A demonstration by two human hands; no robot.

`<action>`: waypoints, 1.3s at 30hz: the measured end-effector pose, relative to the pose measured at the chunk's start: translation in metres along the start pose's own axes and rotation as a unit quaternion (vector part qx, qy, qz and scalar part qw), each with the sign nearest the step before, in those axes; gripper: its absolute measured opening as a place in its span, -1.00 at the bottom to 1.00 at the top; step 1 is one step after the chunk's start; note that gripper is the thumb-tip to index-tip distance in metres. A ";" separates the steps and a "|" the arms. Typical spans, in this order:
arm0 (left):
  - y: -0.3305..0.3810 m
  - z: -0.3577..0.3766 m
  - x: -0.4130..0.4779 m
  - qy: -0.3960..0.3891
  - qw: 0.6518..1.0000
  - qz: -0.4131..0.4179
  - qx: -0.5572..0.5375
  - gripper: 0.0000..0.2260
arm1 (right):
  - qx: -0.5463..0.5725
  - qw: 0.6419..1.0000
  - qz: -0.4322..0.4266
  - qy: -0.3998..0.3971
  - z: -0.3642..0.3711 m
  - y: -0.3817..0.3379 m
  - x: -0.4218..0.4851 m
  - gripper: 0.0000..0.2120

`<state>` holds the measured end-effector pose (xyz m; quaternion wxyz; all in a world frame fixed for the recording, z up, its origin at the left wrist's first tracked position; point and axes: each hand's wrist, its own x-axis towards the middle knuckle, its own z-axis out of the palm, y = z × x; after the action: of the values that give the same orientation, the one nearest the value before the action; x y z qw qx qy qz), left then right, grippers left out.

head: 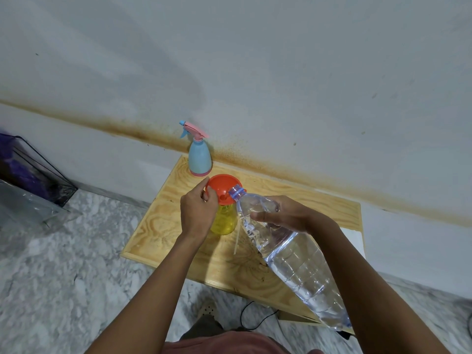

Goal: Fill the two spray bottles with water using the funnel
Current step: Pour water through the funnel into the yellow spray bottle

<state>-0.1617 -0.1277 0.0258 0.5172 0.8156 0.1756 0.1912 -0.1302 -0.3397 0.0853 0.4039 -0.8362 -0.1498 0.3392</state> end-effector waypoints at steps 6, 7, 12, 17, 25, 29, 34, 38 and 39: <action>0.001 0.001 0.001 -0.002 1.000 0.004 0.001 -0.68 | -0.004 1.000 0.006 -0.002 0.000 0.000 0.001 -0.70; 0.000 0.001 0.001 -0.002 1.000 0.005 0.001 -0.68 | -0.005 1.000 0.007 -0.002 0.000 0.001 0.002 -0.74; 0.000 0.002 0.001 -0.003 1.000 0.011 0.002 -0.69 | -0.010 1.000 0.008 -0.004 0.000 0.002 0.003 -0.70; -0.001 0.002 0.001 -0.002 1.000 0.009 0.002 -0.70 | -0.025 1.000 0.000 -0.001 -0.002 0.002 0.001 -0.60; -0.001 0.002 0.000 -0.004 1.000 0.000 -0.004 -0.69 | -0.010 0.998 -0.030 0.047 -0.002 0.015 0.000 -0.13; 0.001 0.000 -0.001 -0.001 1.000 -0.005 -0.003 -0.68 | 0.037 0.989 -0.075 0.121 -0.008 0.020 -0.012 -0.27; 0.002 0.000 -0.002 -0.001 1.000 -0.004 0.000 -0.69 | 0.120 0.944 -0.161 0.261 -0.019 0.035 -0.022 -0.43; 0.002 0.000 -0.001 -0.001 1.000 -0.003 0.002 -0.69 | 0.118 0.899 -0.185 0.379 -0.019 0.030 -0.024 -0.39; 0.003 0.001 -0.002 -0.001 1.000 -0.002 0.003 -0.70 | 0.118 0.888 -0.193 0.401 -0.019 0.029 -0.022 -0.40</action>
<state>-0.1625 -0.1302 0.0283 0.5153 0.8168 0.1776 0.1889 -0.1335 -0.3800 0.0808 0.5831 -0.8016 -0.0923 -0.0945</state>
